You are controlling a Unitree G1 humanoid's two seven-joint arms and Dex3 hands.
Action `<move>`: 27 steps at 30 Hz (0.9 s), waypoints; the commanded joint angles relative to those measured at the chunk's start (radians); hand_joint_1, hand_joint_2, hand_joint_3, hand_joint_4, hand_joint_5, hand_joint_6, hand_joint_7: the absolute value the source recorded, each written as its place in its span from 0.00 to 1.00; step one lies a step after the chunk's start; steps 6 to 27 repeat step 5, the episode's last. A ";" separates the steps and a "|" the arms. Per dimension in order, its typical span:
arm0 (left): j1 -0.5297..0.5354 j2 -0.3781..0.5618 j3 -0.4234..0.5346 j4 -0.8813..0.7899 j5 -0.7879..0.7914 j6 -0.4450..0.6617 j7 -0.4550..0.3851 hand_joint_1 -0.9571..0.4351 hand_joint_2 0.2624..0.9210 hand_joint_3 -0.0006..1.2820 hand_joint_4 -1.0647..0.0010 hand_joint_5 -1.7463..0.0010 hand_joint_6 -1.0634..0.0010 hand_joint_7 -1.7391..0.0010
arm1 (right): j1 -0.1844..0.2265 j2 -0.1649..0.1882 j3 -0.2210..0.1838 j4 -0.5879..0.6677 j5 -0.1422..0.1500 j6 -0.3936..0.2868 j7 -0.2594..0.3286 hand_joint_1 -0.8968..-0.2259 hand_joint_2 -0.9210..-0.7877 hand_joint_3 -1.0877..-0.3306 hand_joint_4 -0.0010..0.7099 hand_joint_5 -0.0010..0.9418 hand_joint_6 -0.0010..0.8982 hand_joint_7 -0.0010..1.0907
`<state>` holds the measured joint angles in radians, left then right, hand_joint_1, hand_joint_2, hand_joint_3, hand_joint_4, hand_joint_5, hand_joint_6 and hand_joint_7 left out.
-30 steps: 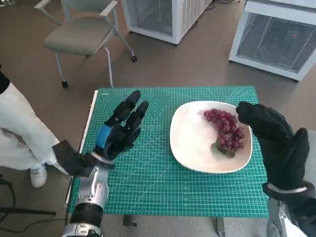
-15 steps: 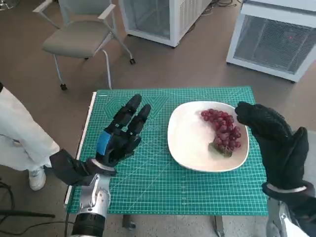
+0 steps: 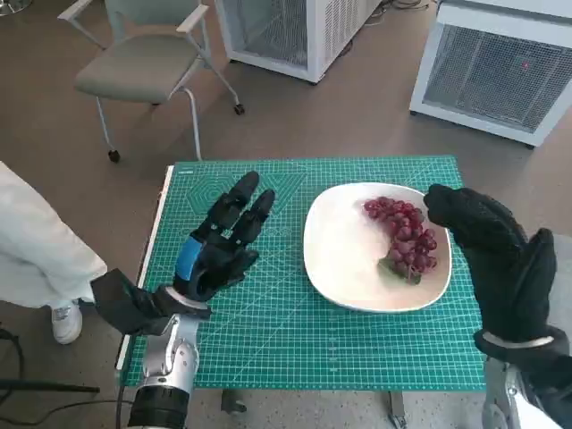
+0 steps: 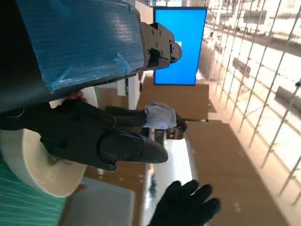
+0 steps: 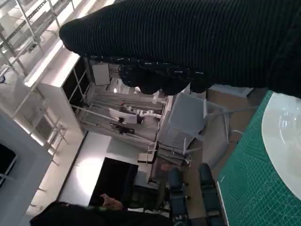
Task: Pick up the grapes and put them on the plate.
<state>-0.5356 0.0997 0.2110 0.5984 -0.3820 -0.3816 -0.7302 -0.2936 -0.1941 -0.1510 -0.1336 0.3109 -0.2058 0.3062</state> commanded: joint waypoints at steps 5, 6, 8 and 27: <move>0.001 0.009 -0.019 0.014 0.046 -0.078 0.023 0.62 0.94 0.01 0.90 1.00 0.81 1.00 | 0.011 -0.012 -0.002 0.005 0.003 0.020 0.011 0.54 0.00 0.63 0.42 0.41 0.15 0.83; 0.001 0.009 -0.019 0.014 0.046 -0.078 0.023 0.62 0.94 0.01 0.90 1.00 0.81 1.00 | 0.011 -0.012 -0.002 0.005 0.003 0.020 0.011 0.54 0.00 0.63 0.42 0.41 0.15 0.83; 0.001 0.009 -0.019 0.014 0.046 -0.078 0.023 0.62 0.94 0.01 0.90 1.00 0.81 1.00 | 0.011 -0.012 -0.002 0.005 0.003 0.020 0.011 0.54 0.00 0.63 0.42 0.41 0.15 0.83; 0.001 0.009 -0.019 0.014 0.046 -0.078 0.023 0.62 0.94 0.01 0.90 1.00 0.81 1.00 | 0.011 -0.012 -0.002 0.005 0.003 0.020 0.011 0.54 0.00 0.63 0.42 0.41 0.15 0.83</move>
